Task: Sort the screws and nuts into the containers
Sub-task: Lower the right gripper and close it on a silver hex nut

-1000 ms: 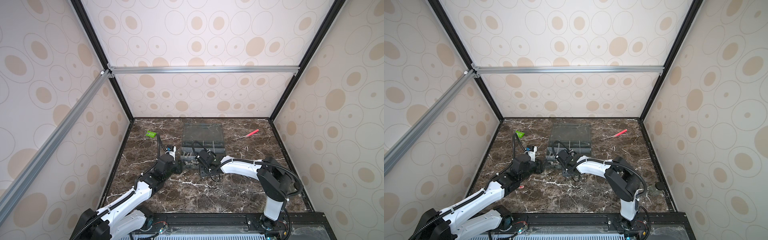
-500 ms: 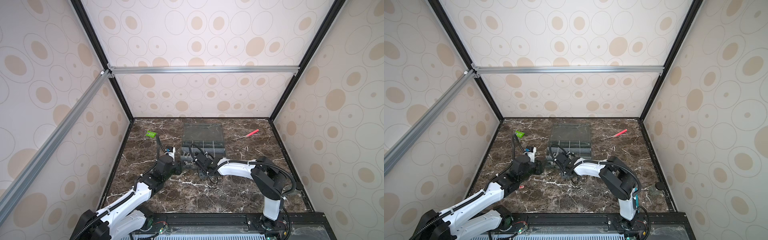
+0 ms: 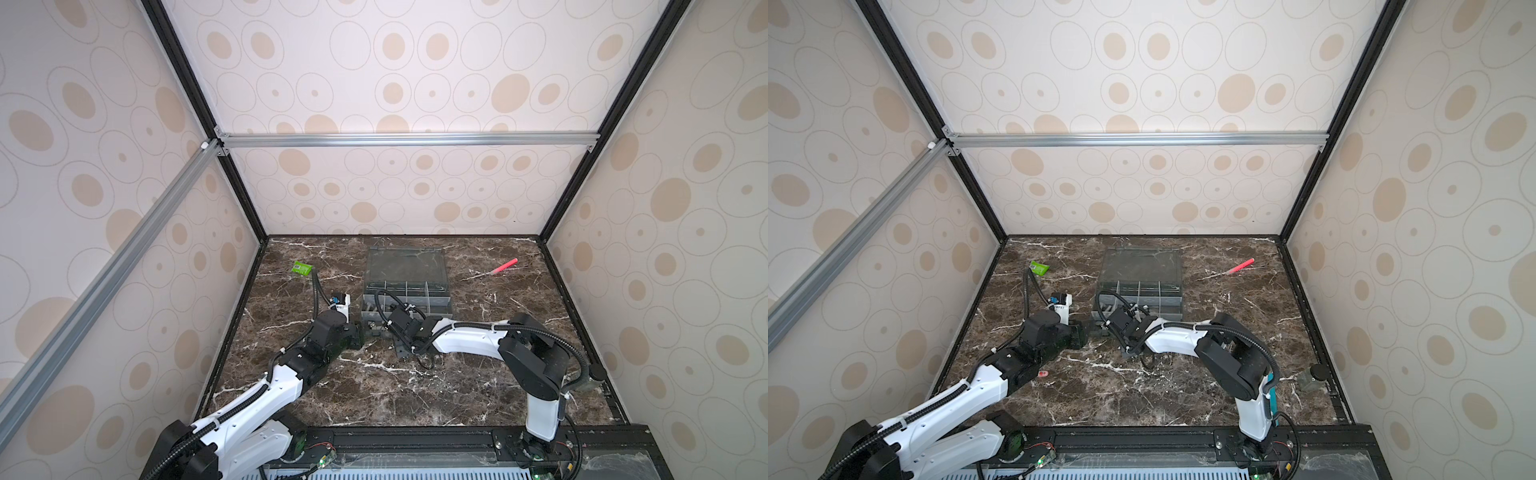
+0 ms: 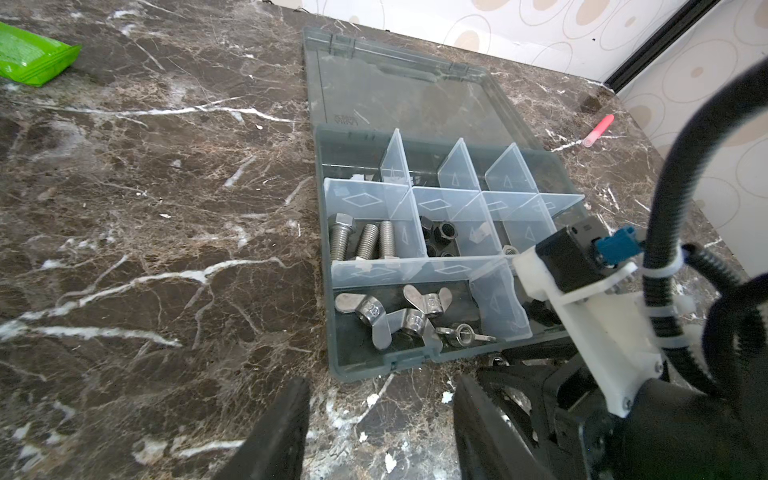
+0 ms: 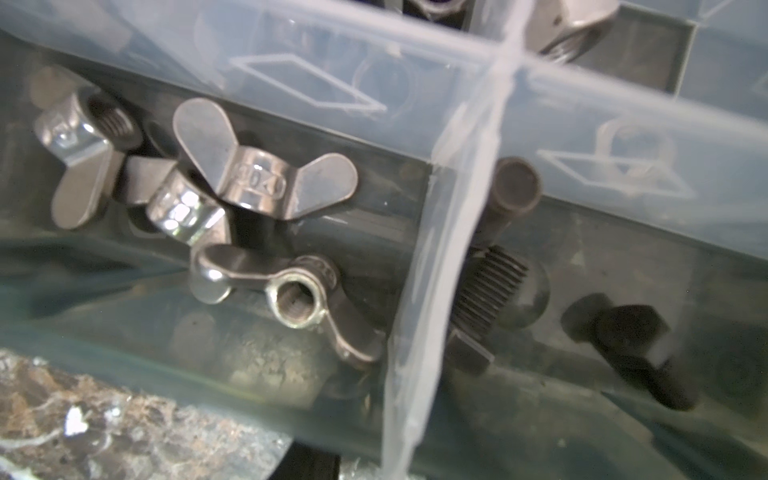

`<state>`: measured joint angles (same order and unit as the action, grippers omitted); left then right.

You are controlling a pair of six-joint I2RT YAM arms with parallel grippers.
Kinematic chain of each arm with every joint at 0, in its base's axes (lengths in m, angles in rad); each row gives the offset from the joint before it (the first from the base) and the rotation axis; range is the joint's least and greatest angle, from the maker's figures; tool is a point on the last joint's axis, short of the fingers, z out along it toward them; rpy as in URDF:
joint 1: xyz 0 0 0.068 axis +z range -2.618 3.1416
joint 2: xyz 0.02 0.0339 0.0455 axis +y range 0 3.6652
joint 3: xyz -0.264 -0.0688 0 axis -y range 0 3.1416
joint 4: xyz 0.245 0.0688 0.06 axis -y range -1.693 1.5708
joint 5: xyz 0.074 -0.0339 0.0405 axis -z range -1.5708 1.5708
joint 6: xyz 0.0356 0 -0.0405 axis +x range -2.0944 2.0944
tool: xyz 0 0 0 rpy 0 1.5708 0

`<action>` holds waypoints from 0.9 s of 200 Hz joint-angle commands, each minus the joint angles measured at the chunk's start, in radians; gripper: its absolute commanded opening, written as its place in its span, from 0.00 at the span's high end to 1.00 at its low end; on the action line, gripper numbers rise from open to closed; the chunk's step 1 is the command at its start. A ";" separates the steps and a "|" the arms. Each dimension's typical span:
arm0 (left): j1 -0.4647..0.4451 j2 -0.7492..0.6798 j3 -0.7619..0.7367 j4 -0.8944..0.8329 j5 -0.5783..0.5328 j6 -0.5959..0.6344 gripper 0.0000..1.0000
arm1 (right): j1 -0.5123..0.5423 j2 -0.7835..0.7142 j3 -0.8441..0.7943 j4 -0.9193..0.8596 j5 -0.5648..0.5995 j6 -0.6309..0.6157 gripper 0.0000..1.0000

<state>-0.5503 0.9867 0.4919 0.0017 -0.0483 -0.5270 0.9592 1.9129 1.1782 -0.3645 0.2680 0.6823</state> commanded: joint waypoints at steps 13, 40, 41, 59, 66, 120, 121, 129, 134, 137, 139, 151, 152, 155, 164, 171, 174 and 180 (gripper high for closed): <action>0.010 -0.015 -0.003 -0.011 -0.005 -0.012 0.44 | 0.004 0.061 -0.018 -0.011 -0.002 -0.004 0.72; 0.010 -0.016 -0.005 -0.012 -0.007 -0.013 0.44 | 0.013 0.061 -0.025 -0.004 -0.004 -0.009 0.75; 0.010 -0.016 -0.006 -0.012 -0.007 -0.013 0.44 | 0.012 0.061 -0.025 -0.004 -0.004 -0.011 0.76; 0.011 -0.017 -0.007 -0.010 -0.007 -0.014 0.44 | 0.020 0.058 -0.035 -0.005 -0.004 -0.010 0.77; 0.011 -0.017 -0.008 -0.008 -0.007 -0.015 0.44 | 0.024 0.055 -0.041 -0.005 -0.004 -0.009 0.78; 0.010 -0.014 -0.013 -0.002 -0.007 -0.018 0.44 | 0.067 -0.009 -0.102 -0.022 0.003 0.015 0.79; 0.010 -0.014 -0.013 -0.002 -0.007 -0.018 0.44 | 0.068 -0.011 -0.103 -0.023 0.004 0.015 0.79; 0.011 -0.014 -0.013 -0.002 -0.007 -0.018 0.44 | 0.074 -0.021 -0.108 -0.032 0.007 0.017 0.79; 0.012 -0.013 -0.014 0.000 -0.007 -0.019 0.44 | 0.077 -0.028 -0.110 -0.037 0.007 0.017 0.79; 0.011 -0.013 -0.014 0.000 -0.007 -0.019 0.44 | 0.077 -0.032 -0.111 -0.041 0.007 0.019 0.79; 0.010 -0.013 -0.015 0.000 -0.007 -0.019 0.44 | 0.078 -0.034 -0.111 -0.044 0.006 0.020 0.79; 0.010 -0.014 -0.016 0.001 -0.007 -0.021 0.44 | 0.078 -0.049 -0.111 -0.061 0.007 0.023 0.79; 0.010 -0.014 -0.017 0.001 -0.007 -0.021 0.44 | 0.079 -0.051 -0.111 -0.061 0.007 0.023 0.79; 0.010 -0.014 -0.016 0.001 -0.007 -0.022 0.44 | 0.078 -0.055 -0.111 -0.065 0.009 0.022 0.79; 0.011 -0.016 -0.015 0.000 -0.007 -0.021 0.44 | 0.078 -0.070 -0.111 -0.071 0.014 0.018 0.79; 0.011 -0.017 -0.015 0.000 -0.007 -0.019 0.44 | 0.079 -0.081 -0.106 -0.076 0.018 0.012 0.80; 0.010 -0.018 -0.015 0.000 -0.008 -0.019 0.44 | 0.078 -0.087 -0.103 -0.077 0.020 0.009 0.80; 0.010 -0.020 -0.015 -0.001 -0.008 -0.019 0.44 | 0.078 -0.096 -0.099 -0.084 0.024 0.002 0.79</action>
<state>-0.5499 0.9852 0.4774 0.0025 -0.0483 -0.5289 1.0302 1.8515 1.0943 -0.3454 0.3031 0.6872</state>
